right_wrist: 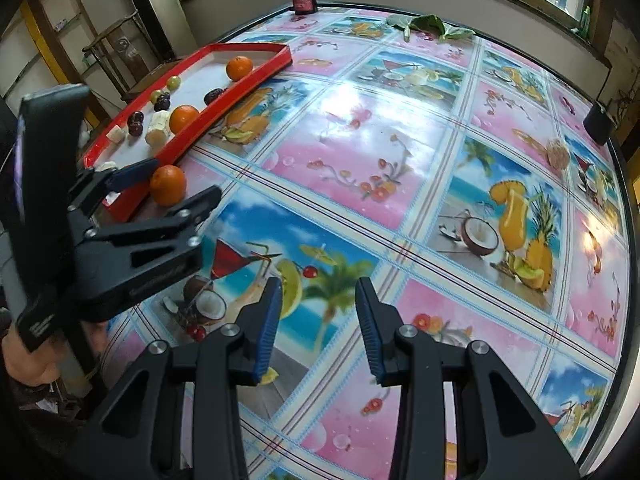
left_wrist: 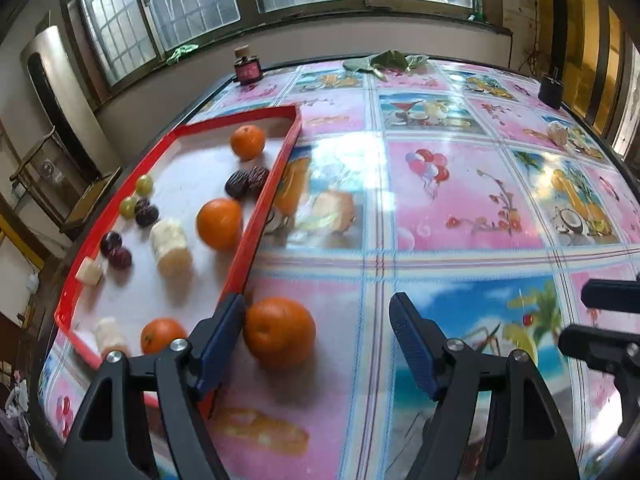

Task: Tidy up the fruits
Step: 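Move both grippers back and grasp an orange with the left gripper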

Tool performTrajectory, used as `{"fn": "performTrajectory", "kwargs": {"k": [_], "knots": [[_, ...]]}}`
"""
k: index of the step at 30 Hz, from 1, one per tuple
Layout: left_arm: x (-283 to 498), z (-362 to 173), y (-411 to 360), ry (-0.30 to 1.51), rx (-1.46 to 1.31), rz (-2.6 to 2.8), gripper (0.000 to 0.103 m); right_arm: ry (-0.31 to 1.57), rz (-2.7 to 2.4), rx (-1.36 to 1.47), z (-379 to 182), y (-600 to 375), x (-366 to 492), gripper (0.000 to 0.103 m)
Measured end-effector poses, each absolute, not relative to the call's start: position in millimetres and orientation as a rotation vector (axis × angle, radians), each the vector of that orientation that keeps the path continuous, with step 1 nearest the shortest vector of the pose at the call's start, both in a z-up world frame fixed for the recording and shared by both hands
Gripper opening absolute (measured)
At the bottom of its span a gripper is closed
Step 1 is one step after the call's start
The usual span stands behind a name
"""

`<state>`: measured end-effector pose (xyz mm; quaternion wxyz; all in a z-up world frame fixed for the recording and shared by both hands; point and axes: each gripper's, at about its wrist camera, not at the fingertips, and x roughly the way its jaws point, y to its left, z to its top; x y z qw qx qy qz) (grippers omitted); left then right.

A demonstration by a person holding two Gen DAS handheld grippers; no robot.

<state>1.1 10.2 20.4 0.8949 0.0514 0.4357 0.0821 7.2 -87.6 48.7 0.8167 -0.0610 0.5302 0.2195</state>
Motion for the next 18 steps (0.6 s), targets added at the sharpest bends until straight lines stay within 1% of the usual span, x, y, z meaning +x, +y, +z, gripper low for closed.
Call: {"fn": "performTrajectory", "kwargs": {"k": [4,9,12,15,18], "knots": [[0.0,21.3,-1.4,0.899,0.133,0.168,0.075,1.133,0.458,-0.105,50.8,-99.0,9.4,0.039],[0.7,12.0,1.4,0.933,0.147,0.207,0.089,1.13,0.426,-0.069,52.2,-118.3,15.1,0.039],[5.3,12.2,7.8,0.937,0.105,0.198,0.089,1.124,0.412,-0.053,52.3,-128.4,18.3,0.039],[7.7,14.3,6.5,0.944,0.091,0.183,0.084,1.115,0.385,-0.04,53.4,-139.4,27.2,0.039],[5.4,15.3,5.3,0.95,0.082,0.171,0.083,1.092,0.337,-0.016,59.0,-157.7,42.5,0.039]]}}
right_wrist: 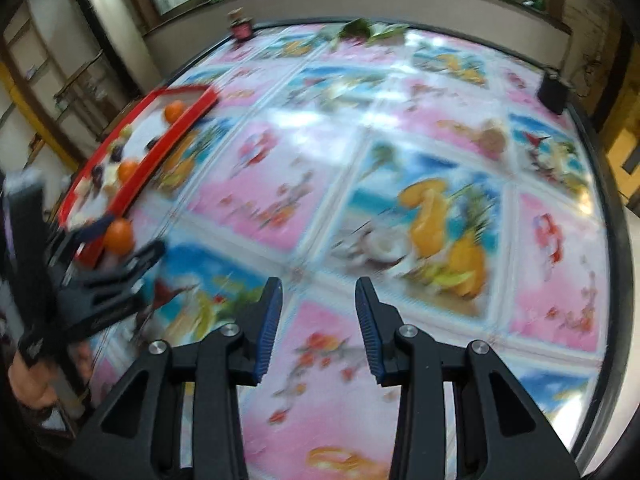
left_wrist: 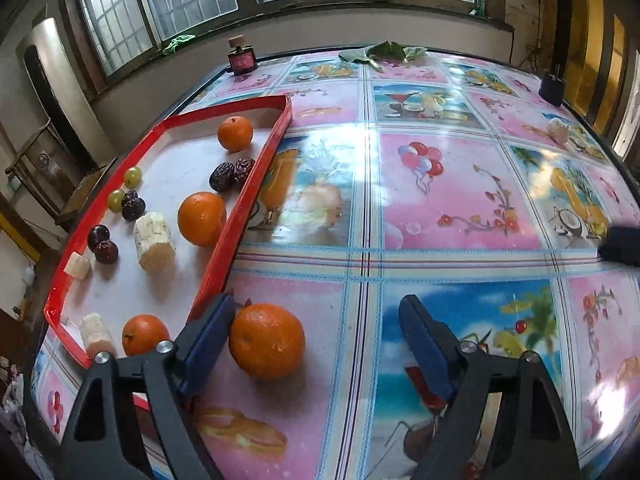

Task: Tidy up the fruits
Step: 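Move both grippers back and grasp an orange with the left gripper, then grasp a pale cylinder piece with the right gripper while the left gripper holds the orange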

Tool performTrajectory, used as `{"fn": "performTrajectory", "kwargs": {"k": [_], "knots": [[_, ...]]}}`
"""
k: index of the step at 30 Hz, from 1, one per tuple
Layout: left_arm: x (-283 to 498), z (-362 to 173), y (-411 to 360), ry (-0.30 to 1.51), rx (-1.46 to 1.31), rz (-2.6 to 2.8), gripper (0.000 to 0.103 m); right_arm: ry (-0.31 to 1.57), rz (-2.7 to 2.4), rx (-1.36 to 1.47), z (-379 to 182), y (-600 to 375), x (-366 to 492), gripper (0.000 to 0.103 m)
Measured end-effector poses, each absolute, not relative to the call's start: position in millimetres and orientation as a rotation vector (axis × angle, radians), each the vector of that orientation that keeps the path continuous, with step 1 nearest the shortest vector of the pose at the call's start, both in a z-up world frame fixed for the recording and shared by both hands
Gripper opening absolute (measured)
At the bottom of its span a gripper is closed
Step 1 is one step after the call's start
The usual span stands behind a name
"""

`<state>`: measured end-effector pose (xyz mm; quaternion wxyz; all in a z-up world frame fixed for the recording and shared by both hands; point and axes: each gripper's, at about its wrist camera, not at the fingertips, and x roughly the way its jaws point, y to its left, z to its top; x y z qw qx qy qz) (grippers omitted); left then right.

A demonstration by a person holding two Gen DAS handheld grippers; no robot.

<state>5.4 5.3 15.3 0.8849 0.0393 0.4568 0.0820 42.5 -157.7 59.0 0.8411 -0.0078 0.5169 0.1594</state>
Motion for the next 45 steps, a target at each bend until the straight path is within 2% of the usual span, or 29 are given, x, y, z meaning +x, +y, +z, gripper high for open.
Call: {"fn": "performTrajectory", "kwargs": {"k": [4,6,8,19,20,21,23,24,25,26,27,38,45], "knots": [[6.7,8.8,20.9,0.985,-0.013,0.147,0.084,1.026,0.242,0.021,72.6,-195.3,76.0,0.039],[9.2,7.8,26.3,1.005,-0.064,0.137,0.084,0.998,0.191,0.041,75.8,-213.9,96.7,0.045],[10.1,8.1,22.4,1.008,-0.051,0.135,0.084,0.983,0.157,0.068,74.1,-228.9,120.2,0.046],[11.7,8.0,20.9,1.005,-0.038,0.133,0.088,1.04,0.11,-0.029,31.3,-246.3,199.1,0.046],[11.9,7.7,20.8,1.004,-0.04,0.131,0.088,1.05,0.11,-0.044,27.7,-245.6,201.6,0.042],[12.9,7.6,20.6,1.004,-0.04,0.13,0.087,1.062,0.114,-0.074,23.8,-243.0,203.9,0.033],[15.0,8.2,18.4,0.996,-0.035,0.124,0.083,1.048,0.12,-0.096,24.3,-240.7,202.2,0.032],[15.4,9.0,16.4,0.99,-0.029,0.119,0.073,1.037,0.121,-0.096,26.0,-240.8,201.4,0.032],[16.7,10.7,12.3,0.982,-0.02,0.1,0.058,1.031,0.122,-0.1,27.1,-240.4,200.6,0.032],[17.9,12.2,8.1,0.977,-0.006,0.079,0.049,1.02,0.12,-0.111,29.0,-239.1,199.0,0.032],[19.4,13.4,2.7,0.973,0.014,0.056,0.033,1.012,0.12,-0.121,30.8,-238.6,197.4,0.032],[17.1,13.5,-36.6,0.929,0.168,0.038,0.033,0.99,0.174,-0.066,51.8,-234.3,150.2,0.032],[3.3,13.5,-33.5,0.914,0.128,-0.05,0.032,1.0,0.21,-0.018,59.2,-221.4,95.5,0.032]]}}
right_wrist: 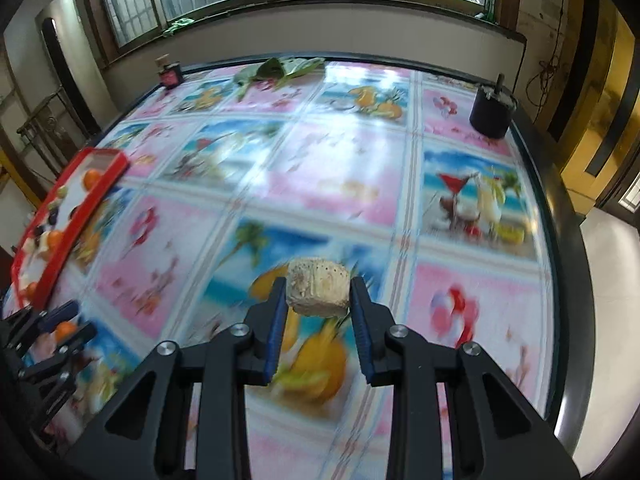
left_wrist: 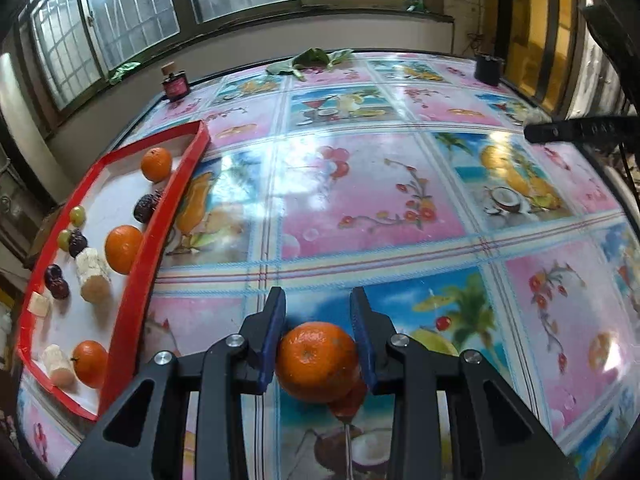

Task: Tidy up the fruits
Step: 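Grasp a pale cylinder piece with the right gripper while the left gripper holds the orange, then carry the orange and pale piece into the red tray and open both grippers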

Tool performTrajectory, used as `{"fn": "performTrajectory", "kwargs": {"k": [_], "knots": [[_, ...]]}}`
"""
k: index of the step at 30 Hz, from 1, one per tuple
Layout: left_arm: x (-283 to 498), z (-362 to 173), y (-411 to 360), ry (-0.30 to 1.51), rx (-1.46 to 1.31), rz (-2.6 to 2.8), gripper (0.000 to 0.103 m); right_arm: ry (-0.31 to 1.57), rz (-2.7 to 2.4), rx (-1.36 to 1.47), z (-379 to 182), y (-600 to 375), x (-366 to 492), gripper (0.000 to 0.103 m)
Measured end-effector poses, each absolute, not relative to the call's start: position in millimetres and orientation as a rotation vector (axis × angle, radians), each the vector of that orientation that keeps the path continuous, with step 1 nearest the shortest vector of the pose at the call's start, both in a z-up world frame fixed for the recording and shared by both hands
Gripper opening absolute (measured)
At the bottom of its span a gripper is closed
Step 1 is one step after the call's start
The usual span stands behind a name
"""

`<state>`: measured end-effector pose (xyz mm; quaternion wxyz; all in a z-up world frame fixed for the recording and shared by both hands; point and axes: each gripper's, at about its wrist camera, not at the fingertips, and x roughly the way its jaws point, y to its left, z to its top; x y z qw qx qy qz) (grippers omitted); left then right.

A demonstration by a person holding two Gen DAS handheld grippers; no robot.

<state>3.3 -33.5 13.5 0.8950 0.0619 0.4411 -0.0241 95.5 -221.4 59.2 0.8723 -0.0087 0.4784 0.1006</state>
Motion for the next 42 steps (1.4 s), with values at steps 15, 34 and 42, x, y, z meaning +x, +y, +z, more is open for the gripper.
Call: {"fn": "performTrajectory", "kwargs": {"k": [15,34,42], "knots": [[-22.8,23.0,6.6,0.987,-0.007,-0.263,0.032,1.037,0.285,-0.012,42.0,-157.9,11.0,0.032],[-28.8,41.5,19.9,0.933,0.037,-0.284,0.033,1.057,0.343,-0.056,40.5,-93.7,1.6,0.032],[-29.4,50.1,34.7,0.905,0.026,-0.271,0.033,1.06,0.38,-0.089,43.1,-64.4,9.3,0.033]]}}
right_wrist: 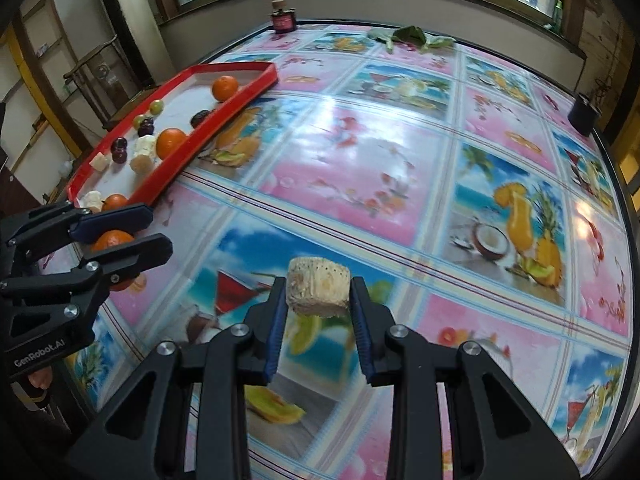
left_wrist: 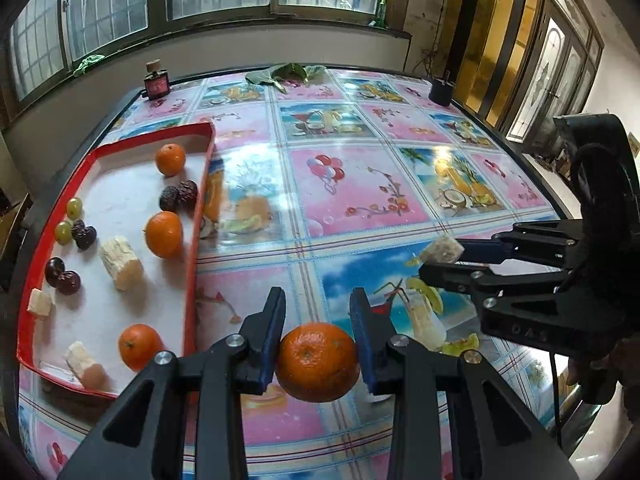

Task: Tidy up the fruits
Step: 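Carry the orange and pale piece into the red tray and open both grippers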

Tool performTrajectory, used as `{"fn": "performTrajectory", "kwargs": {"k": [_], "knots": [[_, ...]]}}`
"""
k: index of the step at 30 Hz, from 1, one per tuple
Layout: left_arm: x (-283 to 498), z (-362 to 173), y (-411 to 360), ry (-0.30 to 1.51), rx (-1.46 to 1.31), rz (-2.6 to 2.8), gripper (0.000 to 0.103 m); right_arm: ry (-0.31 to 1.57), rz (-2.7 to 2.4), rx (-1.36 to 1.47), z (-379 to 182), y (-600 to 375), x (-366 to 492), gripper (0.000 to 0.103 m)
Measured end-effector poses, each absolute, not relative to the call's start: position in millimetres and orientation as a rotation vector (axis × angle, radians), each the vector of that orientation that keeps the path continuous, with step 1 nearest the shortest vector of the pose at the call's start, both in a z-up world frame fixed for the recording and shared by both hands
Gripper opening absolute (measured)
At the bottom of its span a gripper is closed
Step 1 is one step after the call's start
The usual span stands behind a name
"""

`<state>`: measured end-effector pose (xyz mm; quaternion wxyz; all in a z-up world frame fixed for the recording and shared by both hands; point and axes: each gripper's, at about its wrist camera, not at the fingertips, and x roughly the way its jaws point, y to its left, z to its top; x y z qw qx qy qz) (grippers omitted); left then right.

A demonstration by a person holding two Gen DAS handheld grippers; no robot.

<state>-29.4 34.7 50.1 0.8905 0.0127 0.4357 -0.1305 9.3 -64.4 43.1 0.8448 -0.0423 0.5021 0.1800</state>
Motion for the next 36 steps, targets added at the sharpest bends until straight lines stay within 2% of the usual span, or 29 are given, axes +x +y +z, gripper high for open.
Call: {"fn": "performTrajectory", "kwargs": {"k": [9,19,28,36], "knots": [[-27.1,61.8,67.0,0.877,-0.014,-0.219,0.033,1.044,0.445,-0.128,51.7,-22.9,22.9,0.033],[-22.9,68.1,141.0,0.861,-0.088,-0.069,0.033,0.998,0.59,-0.199,66.2,59.4,48.6,0.033],[-20.8,56.7,202.5,0.881,-0.133,0.059,0.033,0.999,0.713,-0.246,57.5,126.5,56.3,0.033],[-13.8,38.6,220.4,0.917,-0.168,0.082,0.033,1.046,0.715,-0.25,42.6,138.6,62.1,0.033]]}}
